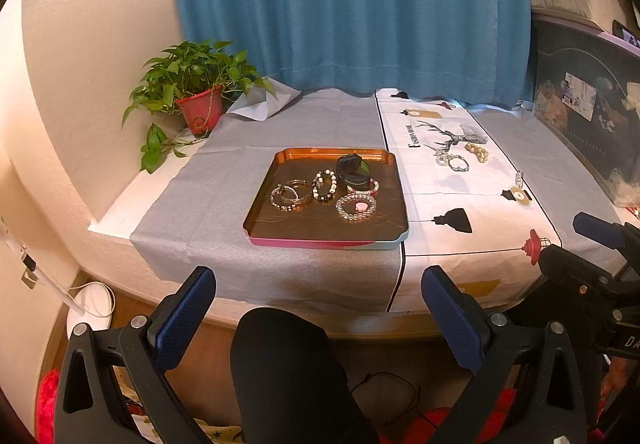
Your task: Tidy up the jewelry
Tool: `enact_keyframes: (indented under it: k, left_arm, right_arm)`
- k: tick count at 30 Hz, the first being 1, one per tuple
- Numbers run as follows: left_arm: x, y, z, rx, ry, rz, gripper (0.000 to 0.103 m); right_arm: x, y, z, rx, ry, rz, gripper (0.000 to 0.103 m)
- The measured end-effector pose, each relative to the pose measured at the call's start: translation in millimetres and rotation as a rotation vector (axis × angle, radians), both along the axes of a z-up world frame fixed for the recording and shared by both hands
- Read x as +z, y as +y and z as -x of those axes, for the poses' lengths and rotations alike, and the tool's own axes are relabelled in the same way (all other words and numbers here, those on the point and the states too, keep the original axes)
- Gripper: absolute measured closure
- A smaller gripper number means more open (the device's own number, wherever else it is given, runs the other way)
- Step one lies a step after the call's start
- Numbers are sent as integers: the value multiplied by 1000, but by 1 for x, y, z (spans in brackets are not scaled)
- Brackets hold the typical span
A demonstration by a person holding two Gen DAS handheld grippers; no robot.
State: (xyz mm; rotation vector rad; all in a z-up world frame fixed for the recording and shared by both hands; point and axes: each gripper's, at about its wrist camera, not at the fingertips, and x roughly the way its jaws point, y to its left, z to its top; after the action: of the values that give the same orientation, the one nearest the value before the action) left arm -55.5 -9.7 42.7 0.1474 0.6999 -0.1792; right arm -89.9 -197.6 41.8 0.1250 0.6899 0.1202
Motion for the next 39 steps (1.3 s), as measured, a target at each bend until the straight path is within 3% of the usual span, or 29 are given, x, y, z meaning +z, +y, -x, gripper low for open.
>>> enact_keyframes:
  k: [39]
  left_arm:
    - [0, -2, 1, -2, -2, -4, 1]
  right_arm:
    - [-3, -2, 1, -8, 4, -5, 11]
